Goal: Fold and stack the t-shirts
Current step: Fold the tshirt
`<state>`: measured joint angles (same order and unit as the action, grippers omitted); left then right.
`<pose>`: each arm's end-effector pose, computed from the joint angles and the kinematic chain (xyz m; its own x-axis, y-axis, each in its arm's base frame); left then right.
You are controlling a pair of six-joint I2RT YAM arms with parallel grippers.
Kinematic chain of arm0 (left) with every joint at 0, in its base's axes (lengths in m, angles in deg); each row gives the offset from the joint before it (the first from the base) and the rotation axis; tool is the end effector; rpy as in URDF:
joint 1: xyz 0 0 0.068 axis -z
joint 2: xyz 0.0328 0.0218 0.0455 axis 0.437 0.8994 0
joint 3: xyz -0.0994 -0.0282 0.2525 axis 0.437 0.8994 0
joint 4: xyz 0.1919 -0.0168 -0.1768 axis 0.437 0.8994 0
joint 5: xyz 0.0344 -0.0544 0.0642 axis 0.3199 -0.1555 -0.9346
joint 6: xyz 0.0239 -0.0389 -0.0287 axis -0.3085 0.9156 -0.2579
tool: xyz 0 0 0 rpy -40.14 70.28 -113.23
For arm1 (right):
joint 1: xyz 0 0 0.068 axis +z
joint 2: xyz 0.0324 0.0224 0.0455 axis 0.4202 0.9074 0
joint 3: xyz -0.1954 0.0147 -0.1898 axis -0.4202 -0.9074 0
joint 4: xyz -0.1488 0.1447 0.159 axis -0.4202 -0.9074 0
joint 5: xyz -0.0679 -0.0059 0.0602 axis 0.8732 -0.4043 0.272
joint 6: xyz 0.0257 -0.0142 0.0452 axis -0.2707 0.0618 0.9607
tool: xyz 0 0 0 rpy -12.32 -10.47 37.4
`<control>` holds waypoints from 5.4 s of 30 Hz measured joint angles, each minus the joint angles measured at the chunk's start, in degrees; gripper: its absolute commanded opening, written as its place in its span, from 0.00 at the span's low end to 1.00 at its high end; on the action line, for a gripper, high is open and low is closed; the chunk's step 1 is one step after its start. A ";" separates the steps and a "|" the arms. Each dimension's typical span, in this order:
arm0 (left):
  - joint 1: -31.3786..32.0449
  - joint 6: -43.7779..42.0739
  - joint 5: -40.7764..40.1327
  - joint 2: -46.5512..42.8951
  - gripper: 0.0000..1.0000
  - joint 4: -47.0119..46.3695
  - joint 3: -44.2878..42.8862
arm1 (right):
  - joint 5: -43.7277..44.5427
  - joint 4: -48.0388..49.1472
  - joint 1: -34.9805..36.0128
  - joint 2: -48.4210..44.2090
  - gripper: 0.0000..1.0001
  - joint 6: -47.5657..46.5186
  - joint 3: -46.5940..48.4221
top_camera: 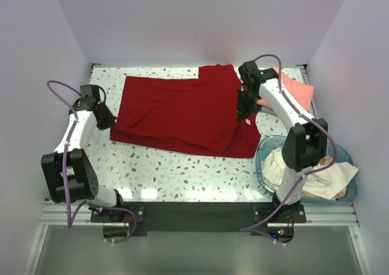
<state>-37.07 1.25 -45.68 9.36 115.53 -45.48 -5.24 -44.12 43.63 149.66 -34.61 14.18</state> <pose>0.2859 0.0577 0.2450 -0.6297 -0.6172 -0.4718 -0.5912 0.7747 -0.2243 0.3444 0.1184 0.2887 -0.9621 0.1363 -0.2363 0.1022 0.9832 0.1514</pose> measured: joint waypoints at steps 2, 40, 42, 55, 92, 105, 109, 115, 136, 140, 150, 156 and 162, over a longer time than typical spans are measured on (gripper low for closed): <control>0.04 -0.13 -0.04 2.14 0.00 -0.13 -2.21 | 0.15 -0.81 -0.92 3.13 0.00 -0.92 3.76; 3.32 -5.84 0.48 17.97 0.88 -4.28 -16.76 | -1.36 -5.57 -6.32 25.44 0.74 -6.10 32.81; 4.90 -5.25 1.36 14.91 0.88 -6.49 -13.51 | -2.12 -3.72 -6.38 23.17 0.73 -6.10 27.63; 7.19 4.39 13.66 11.67 0.93 -20.72 8.17 | -6.78 4.94 -6.36 6.86 0.50 -5.51 -7.56; 1.84 1.79 19.78 8.76 0.95 -27.39 14.12 | -15.82 17.31 3.61 20.17 0.37 0.66 -1.09; 1.84 1.29 19.78 8.76 0.95 -27.28 14.12 | -16.02 15.80 4.44 22.91 0.00 1.46 6.25; 1.84 1.18 19.80 8.76 0.95 -27.26 14.12 | -15.98 14.86 4.48 25.16 0.00 1.46 12.04; 1.84 0.70 19.98 8.79 0.95 -27.21 14.12 | -15.98 13.51 4.57 30.60 0.01 1.64 21.20; 1.79 0.39 19.43 6.25 0.94 -26.23 16.13 | -22.21 22.14 4.57 37.09 0.57 7.63 31.61; 1.88 0.39 17.92 4.46 0.94 -22.88 16.15 | -22.08 23.12 4.09 32.15 0.61 6.84 26.88; 6.01 0.72 15.17 0.22 0.94 -18.64 10.64 | -16.44 22.08 1.05 10.73 0.70 0.50 4.63; 10.36 3.08 16.06 4.61 0.94 -22.14 8.66 | -13.46 22.23 -1.29 7.72 0.70 -0.96 -7.13; 10.80 5.35 17.18 12.02 0.94 -25.53 10.05 | -12.13 22.40 -1.68 10.51 0.70 -1.99 -9.38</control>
<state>-26.28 6.61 -28.50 21.38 90.00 -35.43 -17.37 -21.72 41.95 160.18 -36.60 4.80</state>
